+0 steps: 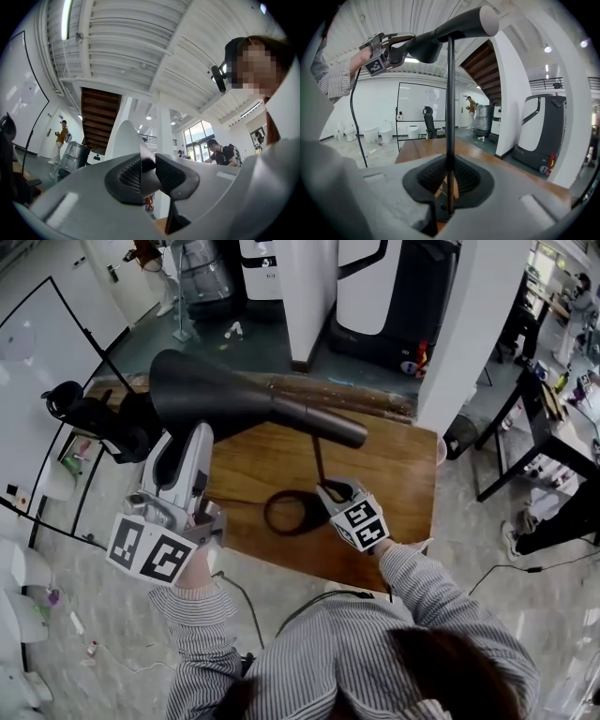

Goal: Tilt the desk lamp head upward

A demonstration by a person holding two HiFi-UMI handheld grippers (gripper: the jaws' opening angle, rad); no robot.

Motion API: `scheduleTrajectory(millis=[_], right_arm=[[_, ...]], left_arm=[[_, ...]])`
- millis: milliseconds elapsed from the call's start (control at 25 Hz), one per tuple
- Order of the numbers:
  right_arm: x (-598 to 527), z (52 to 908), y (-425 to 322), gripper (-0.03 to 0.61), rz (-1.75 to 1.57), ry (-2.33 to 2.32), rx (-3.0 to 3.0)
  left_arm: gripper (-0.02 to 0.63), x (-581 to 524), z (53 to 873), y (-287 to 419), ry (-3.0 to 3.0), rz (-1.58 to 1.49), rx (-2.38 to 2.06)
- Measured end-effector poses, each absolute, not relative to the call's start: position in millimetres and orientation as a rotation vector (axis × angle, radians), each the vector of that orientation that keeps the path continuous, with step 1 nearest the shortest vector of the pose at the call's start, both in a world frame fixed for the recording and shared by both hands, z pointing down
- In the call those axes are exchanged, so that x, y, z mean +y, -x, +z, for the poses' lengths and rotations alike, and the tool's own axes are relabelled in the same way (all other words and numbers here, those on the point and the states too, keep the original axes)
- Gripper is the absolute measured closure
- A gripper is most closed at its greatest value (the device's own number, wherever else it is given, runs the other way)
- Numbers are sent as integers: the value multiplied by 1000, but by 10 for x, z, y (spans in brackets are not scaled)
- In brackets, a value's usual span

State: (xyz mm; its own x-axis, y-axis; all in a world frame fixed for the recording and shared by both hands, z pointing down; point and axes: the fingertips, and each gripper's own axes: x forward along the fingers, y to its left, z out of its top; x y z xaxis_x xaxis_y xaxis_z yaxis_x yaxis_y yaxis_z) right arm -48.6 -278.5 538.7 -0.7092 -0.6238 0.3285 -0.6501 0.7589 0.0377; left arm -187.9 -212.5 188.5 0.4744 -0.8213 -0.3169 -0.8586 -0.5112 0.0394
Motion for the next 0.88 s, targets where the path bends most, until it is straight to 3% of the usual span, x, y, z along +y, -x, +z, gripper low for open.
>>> scheduleTrajectory(millis=[880], right_arm=[[-2783,5417,487,538,151,-1097,-2616]], left_arm=[[554,-2099,1561,1619,2557,328,1367]])
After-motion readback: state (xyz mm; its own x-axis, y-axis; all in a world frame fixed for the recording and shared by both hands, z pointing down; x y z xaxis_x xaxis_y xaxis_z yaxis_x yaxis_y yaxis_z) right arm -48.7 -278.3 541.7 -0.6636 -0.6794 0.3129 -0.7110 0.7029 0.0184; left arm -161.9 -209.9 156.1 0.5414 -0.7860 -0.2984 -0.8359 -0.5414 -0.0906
